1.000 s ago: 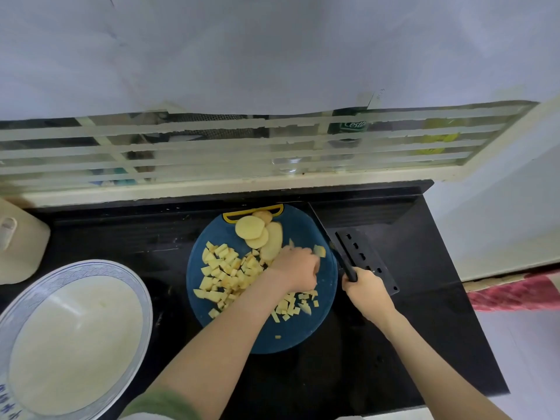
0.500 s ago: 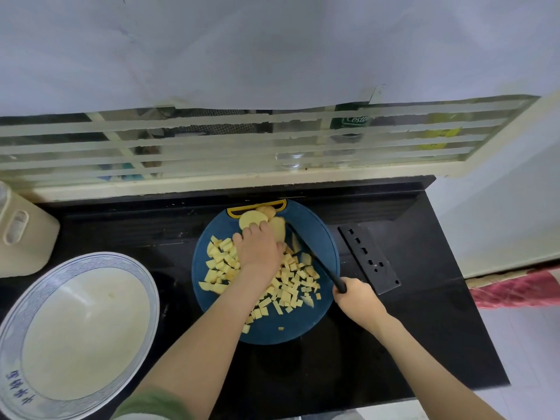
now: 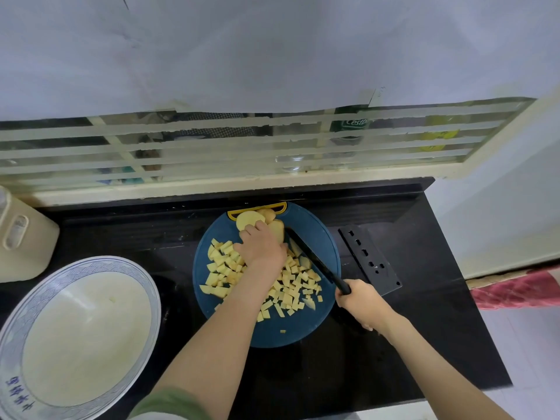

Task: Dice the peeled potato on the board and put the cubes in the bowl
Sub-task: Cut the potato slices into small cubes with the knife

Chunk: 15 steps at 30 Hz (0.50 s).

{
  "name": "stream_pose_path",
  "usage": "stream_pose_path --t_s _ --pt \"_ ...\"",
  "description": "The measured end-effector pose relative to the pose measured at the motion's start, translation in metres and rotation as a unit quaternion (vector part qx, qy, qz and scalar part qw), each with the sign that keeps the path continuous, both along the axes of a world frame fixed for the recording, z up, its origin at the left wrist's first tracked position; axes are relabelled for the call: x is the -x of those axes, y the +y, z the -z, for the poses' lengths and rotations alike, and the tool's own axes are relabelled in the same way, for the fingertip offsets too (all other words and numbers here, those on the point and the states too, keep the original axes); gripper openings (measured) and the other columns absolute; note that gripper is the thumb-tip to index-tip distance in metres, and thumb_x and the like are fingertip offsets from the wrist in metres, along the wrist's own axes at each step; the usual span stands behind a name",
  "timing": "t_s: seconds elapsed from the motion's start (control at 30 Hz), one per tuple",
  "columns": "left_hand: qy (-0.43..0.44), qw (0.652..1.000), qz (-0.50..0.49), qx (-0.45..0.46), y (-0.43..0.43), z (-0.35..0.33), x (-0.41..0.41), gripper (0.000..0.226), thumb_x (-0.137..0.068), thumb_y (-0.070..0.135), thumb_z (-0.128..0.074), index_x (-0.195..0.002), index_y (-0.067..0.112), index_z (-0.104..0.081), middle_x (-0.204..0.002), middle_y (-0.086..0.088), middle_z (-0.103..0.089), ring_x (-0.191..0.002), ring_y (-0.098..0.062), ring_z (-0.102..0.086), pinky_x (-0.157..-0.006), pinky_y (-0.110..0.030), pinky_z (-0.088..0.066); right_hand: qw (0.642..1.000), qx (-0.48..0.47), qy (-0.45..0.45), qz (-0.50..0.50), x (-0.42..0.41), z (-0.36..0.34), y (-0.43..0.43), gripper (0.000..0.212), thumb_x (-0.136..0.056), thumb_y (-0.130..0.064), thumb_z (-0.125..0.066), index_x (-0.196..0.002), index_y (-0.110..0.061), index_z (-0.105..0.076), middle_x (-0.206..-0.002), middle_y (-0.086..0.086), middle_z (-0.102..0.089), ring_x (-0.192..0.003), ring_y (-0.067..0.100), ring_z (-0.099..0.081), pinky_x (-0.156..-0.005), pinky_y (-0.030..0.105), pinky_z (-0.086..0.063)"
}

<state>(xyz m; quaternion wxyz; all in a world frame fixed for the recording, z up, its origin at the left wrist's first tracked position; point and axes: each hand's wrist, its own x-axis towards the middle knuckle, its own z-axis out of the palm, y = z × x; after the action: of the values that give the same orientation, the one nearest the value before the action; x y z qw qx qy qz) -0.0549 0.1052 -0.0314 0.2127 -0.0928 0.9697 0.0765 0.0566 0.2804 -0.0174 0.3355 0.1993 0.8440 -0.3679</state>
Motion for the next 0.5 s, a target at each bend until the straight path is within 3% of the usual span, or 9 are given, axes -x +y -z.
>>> stream_pose_path --t_s 0.17,0.3,0.5 --pt "0.009 0.998 0.052 0.033 0.003 0.004 -0.004 0.058 -0.093 0.051 -0.047 -0.131 0.009 -0.035 -0.127 -0.014 -0.044 -0.116 -0.028 -0.045 -0.091 -0.040 -0.038 0.998 0.012 0.026 0.052 -0.001 0.003 0.001 0.015 -0.093 -0.010 -0.050 -0.080 -0.012 -0.055 -0.068 0.002 -0.053 -0.048 0.010 -0.043 -0.040 0.019 -0.034" --pt "0.004 0.997 0.067 0.049 0.003 0.006 -0.003 0.056 -0.095 0.048 -0.047 -0.132 0.008 -0.035 -0.128 -0.014 -0.045 -0.117 -0.028 -0.044 -0.091 -0.039 -0.038 0.994 0.024 0.038 0.104 0.003 0.005 0.002 0.014 -0.093 -0.008 -0.048 -0.082 -0.011 -0.056 -0.062 0.004 -0.049 -0.034 0.007 -0.037 -0.035 0.020 -0.032" --pt "0.031 0.981 0.155 0.114 0.002 -0.002 -0.008 0.032 -0.097 0.015 -0.042 -0.127 0.004 -0.040 -0.126 -0.016 -0.052 -0.114 -0.030 -0.050 -0.089 -0.038 -0.039 0.993 0.025 0.049 0.102 0.009 0.008 -0.001 0.013 -0.094 -0.011 -0.048 -0.087 -0.009 -0.059 -0.059 0.001 -0.047 -0.031 0.005 -0.035 -0.036 0.019 -0.032"
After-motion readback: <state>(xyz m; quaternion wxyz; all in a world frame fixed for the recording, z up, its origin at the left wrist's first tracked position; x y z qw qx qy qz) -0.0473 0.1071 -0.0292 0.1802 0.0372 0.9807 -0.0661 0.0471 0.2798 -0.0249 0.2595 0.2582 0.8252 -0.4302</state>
